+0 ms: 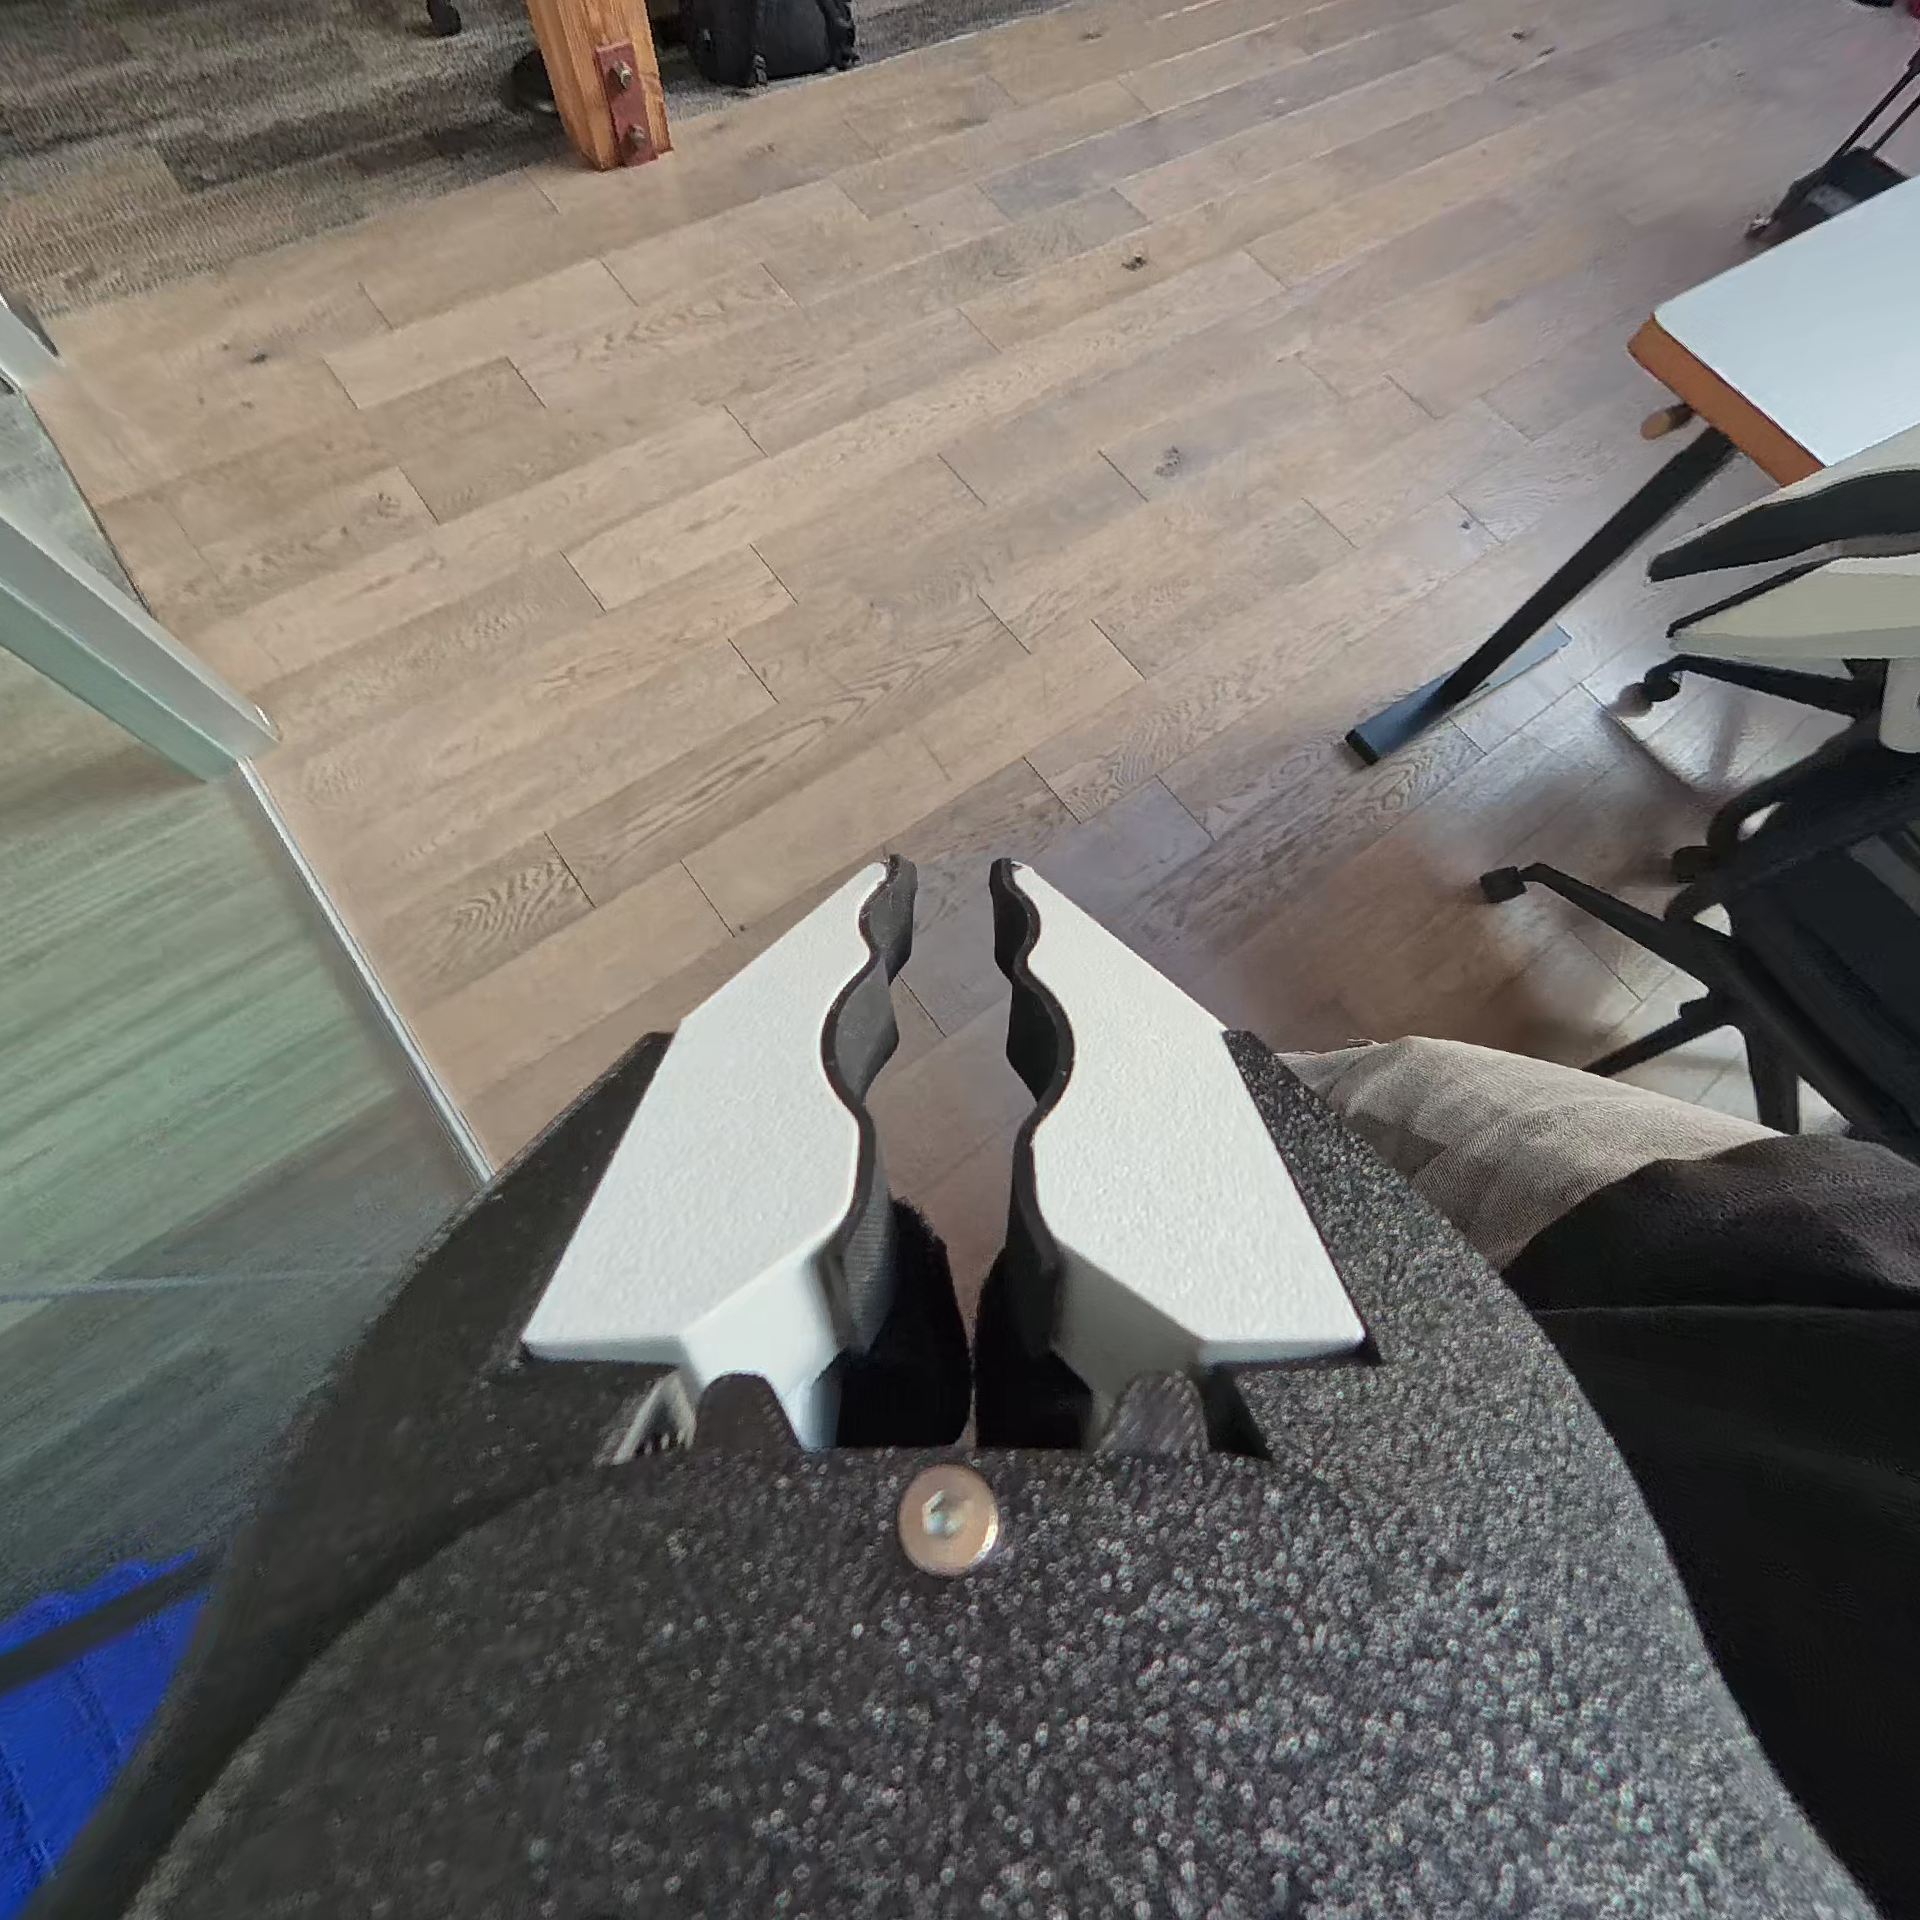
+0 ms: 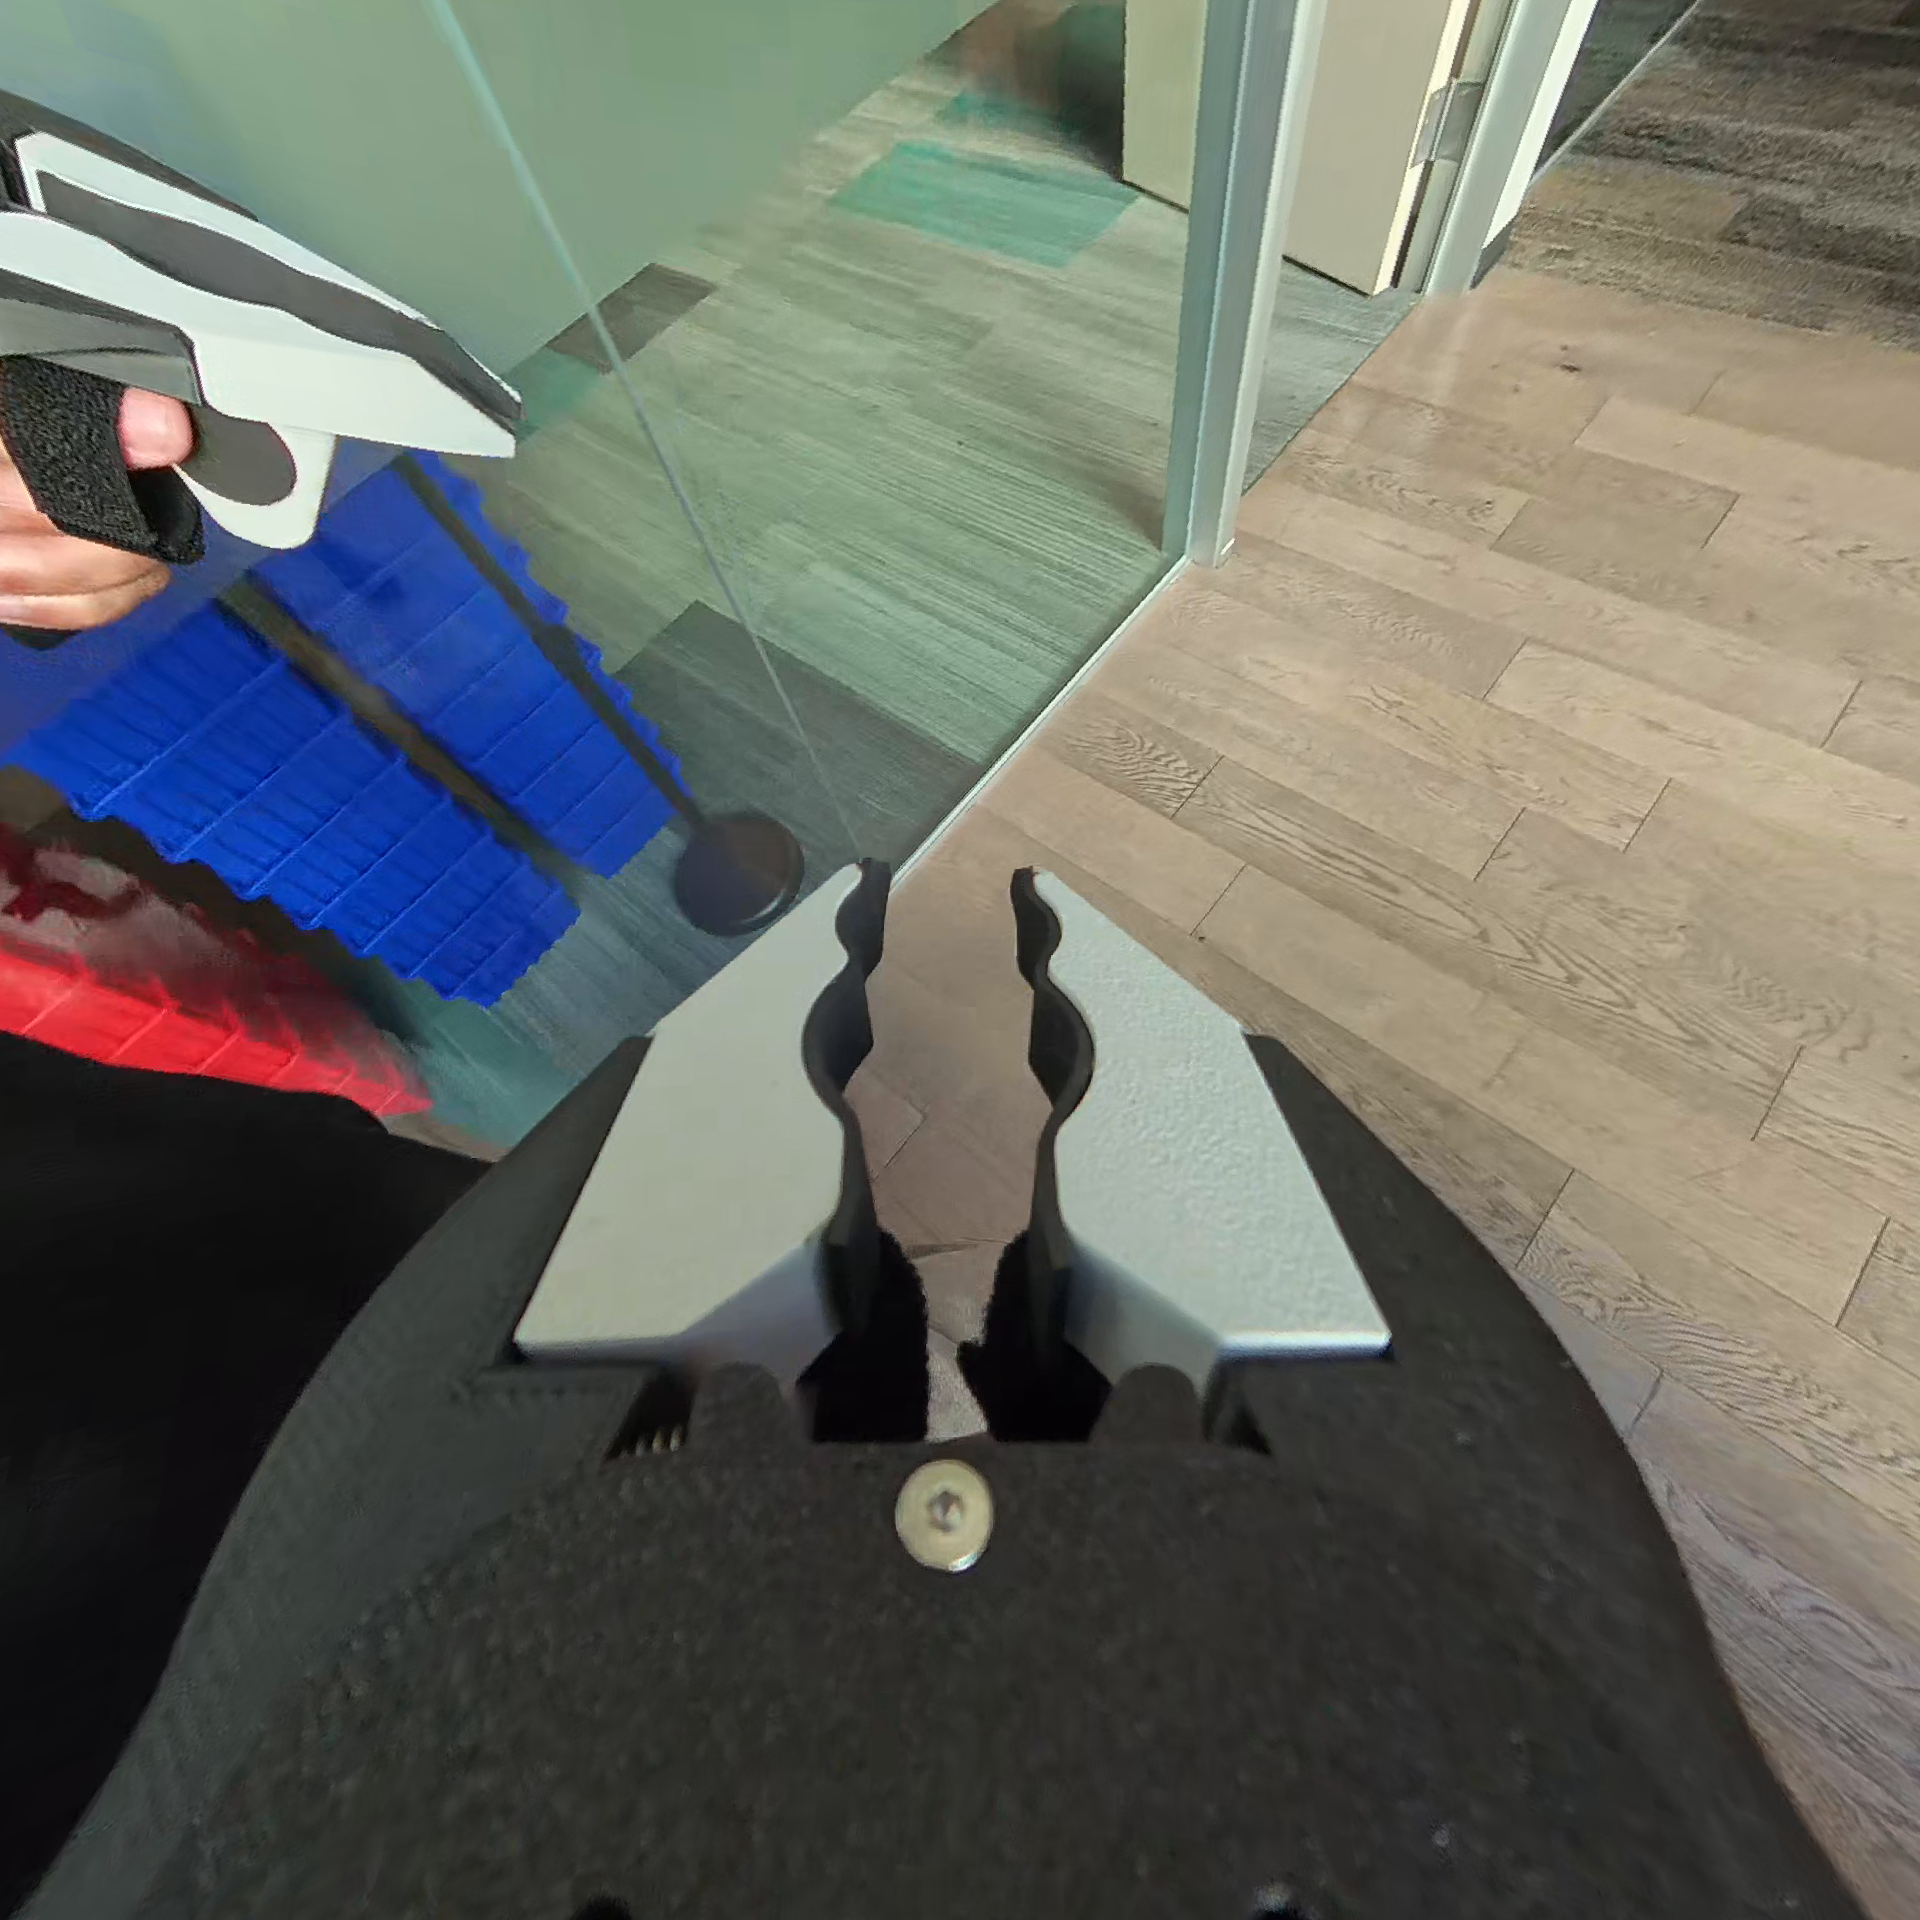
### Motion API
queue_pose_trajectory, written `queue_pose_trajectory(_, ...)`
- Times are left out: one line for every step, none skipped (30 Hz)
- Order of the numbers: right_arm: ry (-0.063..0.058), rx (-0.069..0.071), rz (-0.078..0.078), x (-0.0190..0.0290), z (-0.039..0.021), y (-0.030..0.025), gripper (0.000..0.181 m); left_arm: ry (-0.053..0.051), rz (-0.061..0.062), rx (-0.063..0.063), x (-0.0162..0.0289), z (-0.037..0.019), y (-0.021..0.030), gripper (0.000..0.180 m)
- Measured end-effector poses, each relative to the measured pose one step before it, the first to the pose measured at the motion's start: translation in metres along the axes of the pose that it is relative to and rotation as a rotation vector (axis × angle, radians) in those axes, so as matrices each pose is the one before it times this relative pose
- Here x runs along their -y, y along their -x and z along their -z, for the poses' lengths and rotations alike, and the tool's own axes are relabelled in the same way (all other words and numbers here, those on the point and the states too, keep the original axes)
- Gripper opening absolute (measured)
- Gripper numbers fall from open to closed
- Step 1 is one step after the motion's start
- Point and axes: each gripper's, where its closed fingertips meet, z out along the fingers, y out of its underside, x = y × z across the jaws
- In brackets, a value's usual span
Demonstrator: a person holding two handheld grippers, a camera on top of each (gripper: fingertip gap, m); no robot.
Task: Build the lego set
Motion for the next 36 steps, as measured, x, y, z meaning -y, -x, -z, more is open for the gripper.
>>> queue_pose_trajectory(-0.0129, -0.0026, -0.0224, 0.01607, -0.02086, -0.02718, 0.024, -0.0006, -0.0112, -0.0001, 0.02147, -0.02546, 0.02460, 0.013)
queue_pose_trajectory(-0.0019, -0.0050, -0.0220, 0.01368, -0.02292, -0.02807, 0.024, -0.0019, -0.0068, 0.0011, 0.01990, -0.02644, 0.02479, 0.013)
queue_pose_trajectory(0.0085, -0.0086, -0.0154, 0.01189, -0.02449, -0.02833, 0.024, -0.0055, -0.0037, 0.0006, 0.01934, -0.02683, 0.02442, 0.013)
queue_pose_trajectory(0.0073, -0.0105, -0.0078, 0.01203, -0.02574, -0.02816, 0.024, -0.0081, -0.0018, -0.0009, 0.01920, -0.02775, 0.02434, 0.013)
queue_pose_trajectory(-0.0021, -0.0109, -0.0041, 0.01366, -0.02675, -0.02884, 0.024, -0.0071, -0.0010, -0.0008, 0.01868, -0.02935, 0.02415, 0.013)
queue_pose_trajectory(-0.0075, -0.0092, -0.0065, 0.01408, -0.02719, -0.02716, 0.024, -0.0001, -0.0005, 0.0013, 0.01739, -0.02947, 0.02351, 0.013)
queue_pose_trajectory(-0.0016, -0.0025, -0.0125, 0.01511, -0.02873, -0.02704, 0.024, 0.0082, -0.0007, 0.0037, 0.01688, -0.03173, 0.02472, 0.013)
queue_pose_trajectory(0.0038, 0.0050, -0.0158, 0.01827, -0.03040, -0.02813, 0.024, 0.0103, -0.0013, 0.0050, 0.01759, -0.02979, 0.02395, 0.013)
queue_pose_trajectory(-0.0058, 0.0063, -0.0106, 0.02159, -0.02887, -0.02634, 0.024, 0.0041, 0.0000, 0.0055, 0.01910, -0.02693, 0.02301, 0.013)
queue_pose_trajectory(-0.0106, 0.0022, -0.0049, 0.02328, -0.02877, -0.02484, 0.024, 0.0084, 0.0089, 0.0010, 0.01934, -0.02634, 0.02264, 0.012)
queue_pose_trajectory(0.0093, 0.0068, -0.0033, 0.02413, -0.02907, -0.02531, 0.024, 0.0246, 0.0226, -0.0081, 0.01932, -0.02412, 0.02057, 0.013)
queue_pose_trajectory(0.0110, 0.0103, 0.0004, 0.02625, -0.02558, -0.02095, 0.024, 0.0194, 0.0227, -0.0167, 0.02309, -0.02025, 0.01856, 0.013)
queue_pose_trajectory(-0.0119, 0.0090, 0.0082, 0.03245, -0.02500, -0.02111, 0.025, -0.0056, 0.0060, -0.0154, 0.02739, -0.01633, 0.01794, 0.012)
queue_pose_trajectory(-0.0139, 0.0107, 0.0136, 0.03289, -0.02520, -0.02039, 0.024, -0.0086, -0.0095, -0.0001, 0.02656, -0.01419, 0.02017, 0.011)
queue_pose_trajectory(0.0049, 0.0123, 0.0161, 0.03102, -0.02562, -0.01934, 0.024, 0.0089, -0.0123, 0.0149, 0.02305, -0.01351, 0.02337, 0.011)
queue_pose_trajectory(0.0092, 0.0139, 0.0217, 0.03088, -0.02517, -0.01874, 0.025, 0.0126, -0.0060, 0.0188, 0.02031, -0.01439, 0.02472, 0.011)
queue_pose_trajectory(-0.0030, 0.0143, 0.0321, 0.03201, -0.02469, -0.01803, 0.025, -0.0002, 0.0035, 0.0131, 0.02054, -0.01429, 0.02481, 0.011)
queue_pose_trajectory(-0.0116, 0.0139, 0.0389, 0.03043, -0.02588, -0.01955, 0.025, -0.0073, 0.0134, 0.0058, 0.02025, -0.01575, 0.02458, 0.011)
queue_pose_trajectory(-0.0096, 0.0151, 0.0377, 0.02779, -0.02606, -0.01996, 0.025, -0.0033, 0.0205, 0.0043, 0.01866, -0.01834, 0.02529, 0.011)
queue_pose_trajectory(-0.0036, 0.0172, 0.0310, 0.02428, -0.02740, -0.02127, 0.025, 0.0010, 0.0218, 0.0062, 0.01667, -0.02068, 0.02590, 0.011)
queue_pose_trajectory(0.0008, 0.0218, 0.0210, 0.02096, -0.02835, -0.02187, 0.025, 0.0020, 0.0184, 0.0073, 0.01606, -0.02215, 0.02580, 0.011)
queue_pose_trajectory(0.0002, 0.0238, 0.0129, 0.01920, -0.02769, -0.02185, 0.025, 0.0028, 0.0142, 0.0096, 0.01475, -0.02395, 0.02601, 0.011)
queue_pose_trajectory(-0.0040, 0.0166, 0.0106, 0.01563, -0.02724, -0.02441, 0.025, 0.0027, 0.0118, 0.0093, 0.01546, -0.02534, 0.02588, 0.011)
queue_pose_trajectory(-0.0011, 0.0100, 0.0103, 0.01406, -0.02856, -0.02537, 0.025, 0.0025, 0.0103, 0.0051, 0.01688, -0.02607, 0.02501, 0.011)
queue_pose_trajectory(0.0078, 0.0046, 0.0091, 0.01120, -0.02885, -0.02653, 0.024, 0.0012, 0.0081, 0.0017, 0.01848, -0.02641, 0.02434, 0.011)
queue_pose_trajectory(0.0143, 0.0024, 0.0043, 0.00958, -0.02878, -0.02679, 0.024, -0.0006, 0.0038, -0.0003, 0.02050, -0.02641, 0.02359, 0.011)
queue_pose_trajectory(0.0177, 0.0007, -0.0016, 0.00875, -0.02730, -0.02664, 0.025, -0.0015, -0.0019, 0.0004, 0.02197, -0.02589, 0.02347, 0.012)
queue_pose_trajectory(0.0104, -0.0011, -0.0121, 0.01064, -0.02601, -0.02676, 0.024, -0.0024, -0.0043, 0.0061, 0.02448, -0.02557, 0.02446, 0.011)
queue_pose_trajectory(0.0075, 0.0022, -0.0312, 0.01316, -0.02611, -0.02778, 0.024, 0.0060, -0.0019, 0.0086, 0.02604, -0.02384, 0.02611, 0.011)
queue_pose_trajectory(0.0199, 0.0101, -0.0458, 0.01438, -0.01867, -0.02245, 0.025, 0.0125, 0.0006, 0.0084, 0.02783, -0.02160, 0.02594, 0.013)
queue_pose_trajectory(0.0185, 0.0126, -0.0356, 0.02129, -0.01914, -0.02189, 0.026, -0.0009, -0.0010, 0.0068, 0.03092, -0.01745, 0.02345, 0.013)
queue_pose_trajectory(-0.0058, 0.0091, -0.0116, 0.02700, -0.01605, -0.02067, 0.026, -0.0218, -0.0019, 0.0024, 0.03433, -0.01728, 0.02261, 0.013)
queue_pose_trajectory(-0.0152, 0.0022, 0.0095, 0.02749, -0.01474, -0.02129, 0.026, -0.0204, -0.0001, -0.0028, 0.03382, -0.01958, 0.02231, 0.013)
queue_pose_trajectory(-0.0013, -0.0062, 0.0224, 0.02369, -0.01516, -0.02390, 0.026, -0.0030, 0.0009, -0.0023, 0.03074, -0.02156, 0.02167, 0.013)
queue_pose_trajectory(0.0134, -0.0107, 0.0224, 0.01948, -0.01510, -0.02681, 0.026, 0.0022, -0.0033, 0.0021, 0.02953, -0.02186, 0.02231, 0.013)
queue_pose_trajectory(0.0162, -0.0090, 0.0107, 0.01658, -0.01426, -0.02776, 0.026, -0.0070, -0.0100, 0.0047, 0.02934, -0.02022, 0.02117, 0.013)
